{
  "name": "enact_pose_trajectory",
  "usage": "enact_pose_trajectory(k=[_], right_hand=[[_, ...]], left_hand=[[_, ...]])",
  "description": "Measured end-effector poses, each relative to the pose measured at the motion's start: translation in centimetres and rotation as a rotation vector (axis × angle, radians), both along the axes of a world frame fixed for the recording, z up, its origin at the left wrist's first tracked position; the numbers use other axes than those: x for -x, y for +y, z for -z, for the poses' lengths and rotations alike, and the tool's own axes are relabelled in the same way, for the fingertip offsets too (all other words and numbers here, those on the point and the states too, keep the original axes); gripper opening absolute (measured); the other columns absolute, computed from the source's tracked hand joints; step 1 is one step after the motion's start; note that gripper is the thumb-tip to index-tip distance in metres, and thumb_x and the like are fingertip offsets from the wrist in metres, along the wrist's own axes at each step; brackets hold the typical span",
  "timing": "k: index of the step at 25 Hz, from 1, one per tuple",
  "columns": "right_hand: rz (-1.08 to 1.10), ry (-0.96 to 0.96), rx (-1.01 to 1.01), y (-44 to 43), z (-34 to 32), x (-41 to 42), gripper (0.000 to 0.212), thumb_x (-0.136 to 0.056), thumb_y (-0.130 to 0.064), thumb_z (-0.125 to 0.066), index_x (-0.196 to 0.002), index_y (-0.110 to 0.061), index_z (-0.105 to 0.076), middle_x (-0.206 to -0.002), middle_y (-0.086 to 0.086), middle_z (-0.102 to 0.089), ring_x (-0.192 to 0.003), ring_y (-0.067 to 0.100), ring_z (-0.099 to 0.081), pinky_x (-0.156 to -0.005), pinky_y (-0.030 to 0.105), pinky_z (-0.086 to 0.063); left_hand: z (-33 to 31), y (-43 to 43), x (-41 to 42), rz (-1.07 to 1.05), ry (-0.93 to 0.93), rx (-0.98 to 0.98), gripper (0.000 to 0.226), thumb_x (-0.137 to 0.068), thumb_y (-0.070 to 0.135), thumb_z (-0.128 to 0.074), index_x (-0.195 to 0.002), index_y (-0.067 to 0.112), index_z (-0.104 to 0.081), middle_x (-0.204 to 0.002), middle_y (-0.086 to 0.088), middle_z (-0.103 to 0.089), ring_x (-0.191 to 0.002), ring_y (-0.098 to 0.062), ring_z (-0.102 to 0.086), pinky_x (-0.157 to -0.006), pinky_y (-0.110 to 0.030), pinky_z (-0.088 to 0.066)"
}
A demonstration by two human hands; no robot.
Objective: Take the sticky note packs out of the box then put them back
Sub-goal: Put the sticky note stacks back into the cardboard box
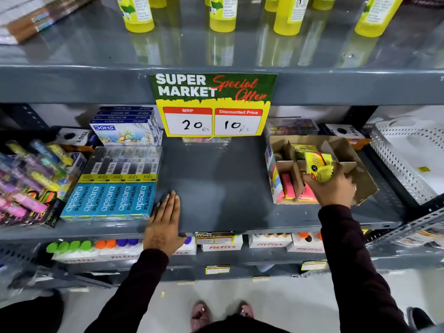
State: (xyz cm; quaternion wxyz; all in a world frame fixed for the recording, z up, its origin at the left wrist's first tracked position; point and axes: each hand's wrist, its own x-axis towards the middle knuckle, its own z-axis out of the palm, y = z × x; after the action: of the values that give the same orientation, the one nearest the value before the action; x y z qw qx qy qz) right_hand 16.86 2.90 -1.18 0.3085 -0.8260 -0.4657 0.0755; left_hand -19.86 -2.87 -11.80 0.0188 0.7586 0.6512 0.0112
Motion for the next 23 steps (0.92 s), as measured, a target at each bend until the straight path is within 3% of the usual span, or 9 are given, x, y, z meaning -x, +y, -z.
enact_pose_trajectory(k=[3, 5, 8, 10, 12, 15, 18, 20, 23], right_hand=[[0.011, 0.143, 0.015, 0.3, 2.6, -0.1, 0.109, -0.053, -0.066, -0.047, -0.140, -0.002, -0.030, -0.128, 0.036, -0.051, -0.121, 0.048, -0.046, -0.103, 0.054, -0.037], [0.042, 0.191, -0.044, 0.1, 3.7, 0.5, 0.101, -0.063, -0.064, -0.045, -0.143, -0.005, -0.027, -0.135, 0.036, -0.042, -0.128, 0.049, -0.036, -0.109, 0.055, -0.027], [0.060, 0.191, -0.098, -0.5, 4.7, 1.1, 0.087, -0.072, -0.059, -0.041, -0.142, -0.008, -0.033, -0.138, 0.037, -0.037, -0.132, 0.052, -0.028, -0.111, 0.056, -0.022], [0.065, 0.168, -0.095, -1.1, 5.5, 1.2, 0.089, -0.067, -0.062, -0.032, -0.136, -0.007, -0.043, -0.137, 0.035, -0.037, -0.130, 0.051, -0.029, -0.110, 0.055, -0.025], [0.066, 0.153, -0.071, -1.2, 6.0, 1.2, 0.080, -0.073, -0.059, -0.039, -0.132, -0.006, -0.048, -0.139, 0.033, -0.037, -0.131, 0.050, -0.028, -0.110, 0.055, -0.026], [0.086, 0.093, -0.029, -0.8, 6.1, 1.2, 0.054, -0.089, -0.035, -0.058, -0.133, -0.006, -0.048, -0.142, 0.033, -0.036, -0.133, 0.050, -0.027, -0.110, 0.055, -0.027], [0.086, 0.064, -0.014, -0.4, 6.2, 1.3, 0.053, -0.091, -0.038, -0.050, -0.134, -0.006, -0.046, -0.142, 0.033, -0.035, -0.132, 0.050, -0.028, -0.109, 0.055, -0.029], [0.100, 0.028, -0.007, -0.7, 6.2, 1.6, 0.064, -0.089, -0.047, -0.034, -0.132, -0.003, -0.048, -0.138, 0.035, -0.040, -0.128, 0.052, -0.033, -0.107, 0.055, -0.030], [0.115, -0.035, -0.048, -1.2, 5.4, 2.8, 0.069, -0.087, -0.045, -0.023, -0.126, 0.004, -0.050, -0.129, 0.038, -0.048, -0.121, 0.053, -0.042, -0.105, 0.056, -0.033]], left_hand=[[-0.1, 0.0, -0.1, -0.003, 0.009, 0.018, 0.125, -0.042, 0.050, -0.085, -0.139, -0.002, -0.027, -0.147, -0.021, -0.031, -0.135, -0.032, -0.027, -0.111, -0.036, -0.002], [0.0, 0.0, 0.0, -0.004, 0.011, -0.010, 0.124, -0.043, 0.050, -0.085, -0.140, -0.001, -0.026, -0.147, -0.020, -0.030, -0.135, -0.031, -0.026, -0.112, -0.036, -0.002], [0.2, 0.0, -0.1, -0.001, 0.019, -0.043, 0.125, -0.042, 0.052, -0.084, -0.139, 0.000, -0.025, -0.147, -0.020, -0.031, -0.135, -0.030, -0.026, -0.113, -0.042, -0.019], [0.2, -0.1, -0.1, 0.002, 0.022, -0.049, 0.125, -0.041, 0.052, -0.084, -0.138, -0.001, -0.027, -0.146, -0.021, -0.032, -0.134, -0.031, -0.030, -0.106, -0.047, -0.027], [0.1, -0.1, -0.1, 0.001, 0.031, -0.042, 0.125, -0.042, 0.053, -0.084, -0.138, -0.002, -0.027, -0.146, -0.021, -0.032, -0.133, -0.032, -0.031, -0.104, -0.049, -0.029], [0.1, -0.1, -0.2, -0.002, 0.040, -0.029, 0.124, -0.042, 0.054, -0.084, -0.138, -0.003, -0.029, -0.145, -0.022, -0.034, -0.133, -0.033, -0.032, -0.105, -0.049, -0.029], [0.0, 0.1, -0.1, 0.008, 0.055, -0.008, 0.125, -0.040, 0.053, -0.085, -0.137, -0.004, -0.032, -0.145, -0.023, -0.033, -0.132, -0.035, -0.034, -0.104, -0.050, -0.028], [-0.4, 0.3, 0.0, 0.016, 0.078, 0.022, 0.129, -0.041, 0.055, -0.085, -0.139, -0.005, -0.026, -0.148, -0.022, -0.022, -0.135, -0.034, -0.027, -0.107, -0.047, -0.022], [-1.6, 0.6, -0.2, 0.026, 0.161, 0.148, 0.131, -0.060, 0.059, -0.074, -0.143, -0.002, 0.007, -0.151, -0.019, 0.017, -0.141, -0.031, 0.008, -0.111, -0.041, 0.003]])
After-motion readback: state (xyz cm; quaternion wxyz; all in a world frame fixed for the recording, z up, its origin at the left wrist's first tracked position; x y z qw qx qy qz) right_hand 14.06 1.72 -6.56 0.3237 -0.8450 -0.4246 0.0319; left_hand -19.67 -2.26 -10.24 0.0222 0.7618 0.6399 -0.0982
